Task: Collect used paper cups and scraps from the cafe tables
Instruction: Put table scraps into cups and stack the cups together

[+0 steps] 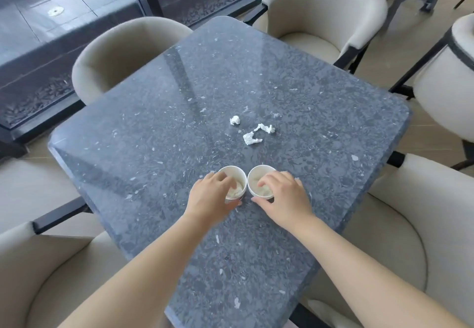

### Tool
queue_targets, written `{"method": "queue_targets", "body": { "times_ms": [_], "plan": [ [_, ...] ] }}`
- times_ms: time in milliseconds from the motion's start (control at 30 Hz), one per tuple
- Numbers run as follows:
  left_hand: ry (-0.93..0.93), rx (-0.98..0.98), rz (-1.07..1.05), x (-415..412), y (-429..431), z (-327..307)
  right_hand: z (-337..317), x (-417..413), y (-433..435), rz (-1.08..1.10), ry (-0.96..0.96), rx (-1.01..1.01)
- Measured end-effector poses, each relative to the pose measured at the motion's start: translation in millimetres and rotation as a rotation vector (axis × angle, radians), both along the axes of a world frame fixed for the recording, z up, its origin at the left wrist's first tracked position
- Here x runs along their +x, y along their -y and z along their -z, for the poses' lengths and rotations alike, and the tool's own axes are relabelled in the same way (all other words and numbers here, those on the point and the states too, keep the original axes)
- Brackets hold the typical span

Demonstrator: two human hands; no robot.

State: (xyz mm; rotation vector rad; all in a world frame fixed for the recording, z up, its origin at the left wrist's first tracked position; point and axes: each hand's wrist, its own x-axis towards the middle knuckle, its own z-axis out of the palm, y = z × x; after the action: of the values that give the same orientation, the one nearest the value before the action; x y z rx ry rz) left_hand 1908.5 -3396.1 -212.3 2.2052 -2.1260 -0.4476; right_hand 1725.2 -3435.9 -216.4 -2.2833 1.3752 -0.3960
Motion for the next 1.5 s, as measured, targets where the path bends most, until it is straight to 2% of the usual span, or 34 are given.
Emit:
{"method": "queue_targets", "body": {
  "times_ms": [367, 667, 933, 1067, 1200, 1400, 1500],
  "plan": [
    [-0.208, -0.221, -0.075, 15.7, 61.2, -16.4, -13.1, 19.0, 67.2, 0.075, 0.153, -0.002],
    [-0.226, -0.101, -0.094, 36.7, 146.8, 21.3, 32.0, 35.3, 147.0, 0.08, 0.044, 0.109],
    [-0.169, -0.029, -0.083, 37.9, 189.9, 67.9, 75.4, 40.8, 182.6, 0.093, 0.028, 0.099],
    [-0.178, 0.051, -0.088, 37.8, 197.4, 83.3, 90.8, 42.7, 186.5, 0.096, 0.021, 0.135],
    [-0.221, 0.02, -0.005, 35.4, 196.2, 89.0, 95.0, 45.6, 184.1, 0.094, 0.096, 0.106],
    [-0.306, 0.107, 0.039, 27.7, 186.6, 79.6, 87.3, 43.2, 170.0, 0.091, 0.147, 0.117],
    [-0.314, 0.087, 0.036, 27.5, 176.0, 63.3, 72.7, 40.0, 160.4, 0.11, 0.192, 0.118]
  ]
}}
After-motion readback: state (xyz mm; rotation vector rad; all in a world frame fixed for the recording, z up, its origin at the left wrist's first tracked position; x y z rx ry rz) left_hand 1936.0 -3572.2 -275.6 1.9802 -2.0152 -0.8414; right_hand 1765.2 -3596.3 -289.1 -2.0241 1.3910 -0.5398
